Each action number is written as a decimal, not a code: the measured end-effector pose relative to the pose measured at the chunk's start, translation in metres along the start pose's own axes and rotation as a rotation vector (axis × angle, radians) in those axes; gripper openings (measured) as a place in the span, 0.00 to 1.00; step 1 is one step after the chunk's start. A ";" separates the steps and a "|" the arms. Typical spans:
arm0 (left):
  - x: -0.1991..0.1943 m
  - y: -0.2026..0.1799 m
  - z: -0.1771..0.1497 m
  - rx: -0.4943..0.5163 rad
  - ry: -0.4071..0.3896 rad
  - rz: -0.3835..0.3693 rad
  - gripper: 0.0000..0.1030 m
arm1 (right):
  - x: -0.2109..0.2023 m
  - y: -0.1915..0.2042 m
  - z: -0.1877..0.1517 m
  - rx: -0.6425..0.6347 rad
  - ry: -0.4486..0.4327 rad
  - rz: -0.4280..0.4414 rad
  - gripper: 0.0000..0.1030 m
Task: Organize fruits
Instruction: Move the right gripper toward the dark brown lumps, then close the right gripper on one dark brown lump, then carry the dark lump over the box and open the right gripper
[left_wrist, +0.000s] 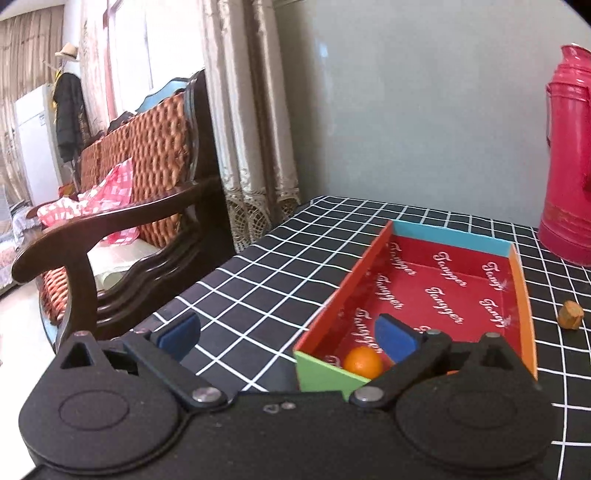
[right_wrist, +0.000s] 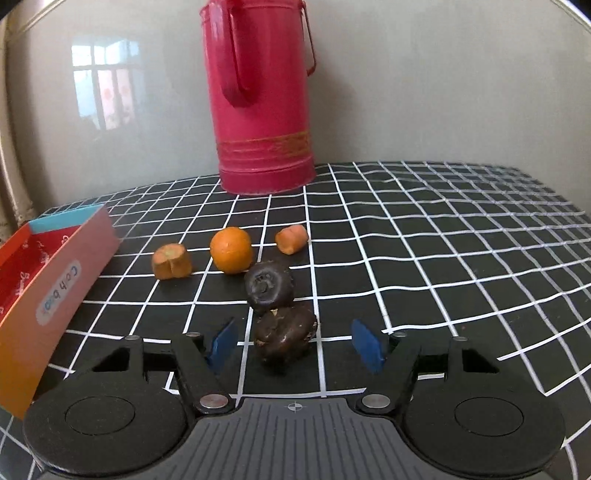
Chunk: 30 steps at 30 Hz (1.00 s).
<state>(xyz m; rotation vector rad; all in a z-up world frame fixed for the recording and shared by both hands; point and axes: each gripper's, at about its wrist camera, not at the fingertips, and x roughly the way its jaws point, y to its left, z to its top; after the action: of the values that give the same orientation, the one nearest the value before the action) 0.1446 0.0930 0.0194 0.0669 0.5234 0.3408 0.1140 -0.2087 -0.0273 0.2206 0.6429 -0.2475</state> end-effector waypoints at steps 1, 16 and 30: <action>0.001 0.003 0.001 -0.008 0.003 0.004 0.92 | 0.003 0.001 0.001 0.003 0.004 0.000 0.60; 0.007 0.035 0.001 -0.085 0.043 0.051 0.93 | -0.005 0.030 0.001 -0.045 -0.046 0.057 0.37; 0.012 0.055 -0.004 -0.095 0.064 0.100 0.93 | -0.042 0.105 0.004 -0.138 -0.196 0.352 0.37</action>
<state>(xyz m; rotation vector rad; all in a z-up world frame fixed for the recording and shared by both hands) 0.1358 0.1488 0.0185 -0.0101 0.5673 0.4663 0.1145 -0.1034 0.0149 0.1704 0.4149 0.1136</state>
